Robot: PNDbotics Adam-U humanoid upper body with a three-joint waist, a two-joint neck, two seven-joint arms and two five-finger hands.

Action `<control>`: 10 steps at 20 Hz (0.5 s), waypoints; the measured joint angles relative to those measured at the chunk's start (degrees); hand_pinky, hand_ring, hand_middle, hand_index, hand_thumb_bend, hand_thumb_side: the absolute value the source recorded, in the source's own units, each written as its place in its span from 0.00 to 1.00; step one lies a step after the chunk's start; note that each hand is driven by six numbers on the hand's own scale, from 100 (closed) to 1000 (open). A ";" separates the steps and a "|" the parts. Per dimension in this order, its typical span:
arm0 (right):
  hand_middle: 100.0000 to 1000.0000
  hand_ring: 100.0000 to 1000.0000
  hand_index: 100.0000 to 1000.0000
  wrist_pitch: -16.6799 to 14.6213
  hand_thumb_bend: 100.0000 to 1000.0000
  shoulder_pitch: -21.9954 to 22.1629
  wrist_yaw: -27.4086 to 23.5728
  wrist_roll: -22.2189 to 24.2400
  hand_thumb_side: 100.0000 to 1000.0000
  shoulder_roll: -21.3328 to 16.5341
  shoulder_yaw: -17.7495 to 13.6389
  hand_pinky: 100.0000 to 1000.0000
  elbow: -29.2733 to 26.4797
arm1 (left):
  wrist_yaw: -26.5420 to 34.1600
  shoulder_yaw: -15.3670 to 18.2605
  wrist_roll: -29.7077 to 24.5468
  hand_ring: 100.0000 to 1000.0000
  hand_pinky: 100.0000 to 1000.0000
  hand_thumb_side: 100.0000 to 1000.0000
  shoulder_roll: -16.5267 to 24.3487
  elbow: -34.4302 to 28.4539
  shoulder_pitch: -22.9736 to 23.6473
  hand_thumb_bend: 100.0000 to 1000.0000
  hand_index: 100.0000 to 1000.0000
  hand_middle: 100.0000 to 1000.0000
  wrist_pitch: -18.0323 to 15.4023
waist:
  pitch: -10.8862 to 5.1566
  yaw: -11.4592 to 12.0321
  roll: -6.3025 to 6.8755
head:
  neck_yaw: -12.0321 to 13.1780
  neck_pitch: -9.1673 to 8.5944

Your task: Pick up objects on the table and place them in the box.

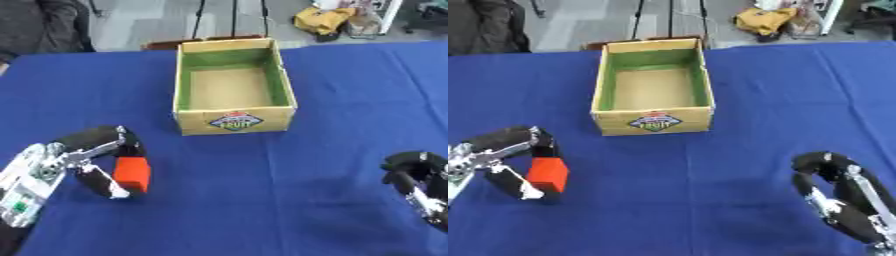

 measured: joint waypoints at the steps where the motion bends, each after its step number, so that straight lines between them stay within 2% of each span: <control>1: 0.35 0.45 0.66 0.00 0.27 0.00 0.00 0.00 0.44 0.00 0.00 0.73 0.00 | -0.22 0.00 0.50 0.34 0.36 0.03 -0.06 0.05 0.00 0.44 0.51 0.30 0.01 | 0.00 -0.03 0.00 | 0.00 0.00; 2: 0.35 0.45 0.66 0.00 0.27 0.00 0.00 0.00 0.44 0.00 0.00 0.73 0.00 | -0.45 -0.01 1.13 0.32 0.35 0.03 -0.06 0.12 0.00 0.43 0.50 0.28 0.02 | 0.00 -0.04 0.02 | 0.00 -0.01; 7: 0.35 0.45 0.66 0.01 0.27 0.00 0.00 0.01 0.44 0.00 0.00 0.73 0.00 | -2.34 -0.34 5.96 0.12 0.11 0.00 -0.11 0.42 0.02 0.37 0.28 0.08 0.38 | 0.00 -0.11 0.11 | 0.00 -0.01; 10: 0.35 0.45 0.66 0.01 0.27 -0.01 0.00 0.01 0.44 0.00 0.00 0.73 0.00 | -3.55 -0.38 9.04 0.04 0.01 0.00 -0.45 0.72 0.01 0.36 0.20 0.00 0.66 | 0.00 -0.19 0.12 | 0.00 -0.01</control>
